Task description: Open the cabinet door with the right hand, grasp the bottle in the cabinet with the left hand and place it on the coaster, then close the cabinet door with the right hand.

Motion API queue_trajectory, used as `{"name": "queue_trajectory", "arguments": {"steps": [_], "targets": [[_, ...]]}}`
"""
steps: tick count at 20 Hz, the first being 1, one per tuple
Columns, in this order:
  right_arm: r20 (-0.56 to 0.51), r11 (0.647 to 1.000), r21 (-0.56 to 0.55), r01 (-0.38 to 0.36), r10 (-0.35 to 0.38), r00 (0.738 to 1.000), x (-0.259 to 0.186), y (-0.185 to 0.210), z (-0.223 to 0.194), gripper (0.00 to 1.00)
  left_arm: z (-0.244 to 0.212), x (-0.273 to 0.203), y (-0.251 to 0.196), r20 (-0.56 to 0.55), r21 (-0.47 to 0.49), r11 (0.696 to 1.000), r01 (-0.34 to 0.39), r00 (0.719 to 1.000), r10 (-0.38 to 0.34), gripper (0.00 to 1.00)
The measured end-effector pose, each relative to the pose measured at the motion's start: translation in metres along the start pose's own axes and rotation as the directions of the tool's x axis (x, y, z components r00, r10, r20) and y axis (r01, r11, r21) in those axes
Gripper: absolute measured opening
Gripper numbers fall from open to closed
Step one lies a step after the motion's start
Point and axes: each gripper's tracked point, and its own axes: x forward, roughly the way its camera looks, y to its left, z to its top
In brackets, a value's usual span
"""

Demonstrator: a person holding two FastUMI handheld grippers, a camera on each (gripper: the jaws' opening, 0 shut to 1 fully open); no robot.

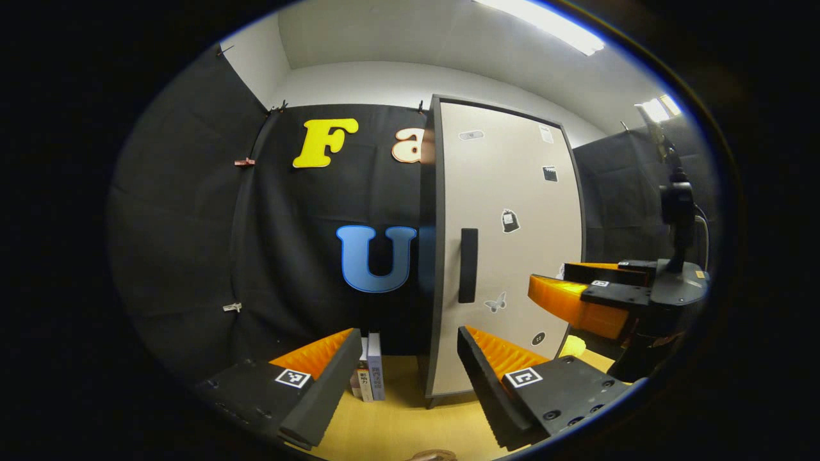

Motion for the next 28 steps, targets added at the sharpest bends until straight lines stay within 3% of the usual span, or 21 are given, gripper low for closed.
{"name": "queue_trajectory", "arguments": {"steps": [7,19,23,24,28], "targets": [[0.015,0.997,-0.030,0.070,-0.069,0.997,0.065,0.023,-0.011,0.98,-0.007,0.004,0.038,-0.010,0.032,0.999,0.004,1.000,-0.004,0.95],[0.001,0.975,-0.030,0.221,-0.221,0.975,0.143,0.020,-0.037,0.92,-0.024,0.011,0.096,-0.029,0.029,1.000,-0.010,1.000,0.011,0.95],[0.010,0.959,-0.051,0.278,-0.278,0.961,0.154,0.011,-0.039,0.71,-0.031,0.012,0.110,-0.035,0.013,1.000,-0.017,0.999,0.017,0.95],[0.032,0.954,-0.061,0.295,-0.293,0.956,0.154,0.010,-0.034,0.59,-0.031,0.012,0.113,-0.037,0.006,1.000,-0.020,0.999,0.020,0.95],[0.026,0.951,-0.028,0.307,-0.306,0.952,0.151,0.011,-0.032,0.31,-0.038,0.011,0.125,-0.048,-0.022,0.999,-0.040,0.998,0.039,0.95]]}}
